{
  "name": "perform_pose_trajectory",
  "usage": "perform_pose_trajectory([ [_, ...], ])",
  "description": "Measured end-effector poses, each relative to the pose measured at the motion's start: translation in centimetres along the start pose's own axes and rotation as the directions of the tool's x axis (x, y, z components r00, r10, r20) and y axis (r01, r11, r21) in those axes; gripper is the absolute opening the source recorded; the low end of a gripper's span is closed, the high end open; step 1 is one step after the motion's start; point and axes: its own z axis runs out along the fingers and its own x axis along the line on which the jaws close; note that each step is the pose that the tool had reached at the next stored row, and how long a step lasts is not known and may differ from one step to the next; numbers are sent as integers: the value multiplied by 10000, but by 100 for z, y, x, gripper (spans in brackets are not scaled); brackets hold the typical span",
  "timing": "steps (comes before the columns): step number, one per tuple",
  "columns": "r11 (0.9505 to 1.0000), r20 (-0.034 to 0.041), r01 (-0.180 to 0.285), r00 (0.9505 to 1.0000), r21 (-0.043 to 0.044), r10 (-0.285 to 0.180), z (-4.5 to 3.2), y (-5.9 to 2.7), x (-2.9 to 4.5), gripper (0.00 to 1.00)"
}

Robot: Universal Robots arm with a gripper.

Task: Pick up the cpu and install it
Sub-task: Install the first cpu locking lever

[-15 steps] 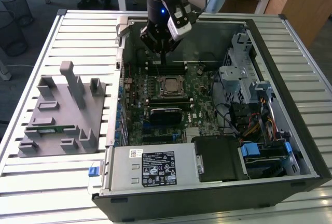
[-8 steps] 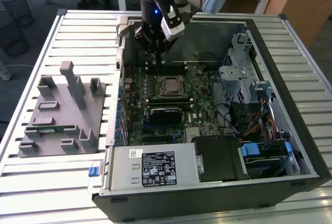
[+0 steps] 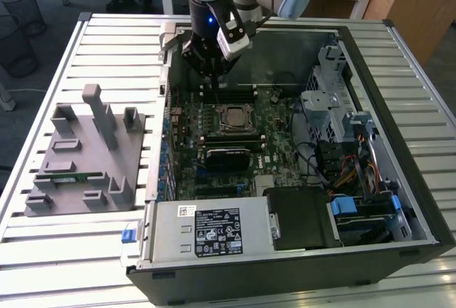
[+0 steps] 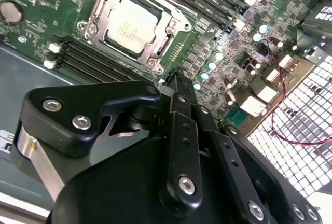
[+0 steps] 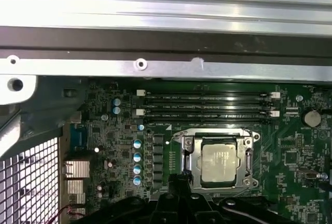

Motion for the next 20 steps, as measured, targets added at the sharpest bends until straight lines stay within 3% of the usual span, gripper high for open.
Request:
perform_pose_trajectory([
  [9, 10000, 2, 3, 10000, -2, -3, 52, 17, 98, 11],
  [20, 10000, 2, 11, 10000, -2, -11, 104, 150, 155, 11],
])
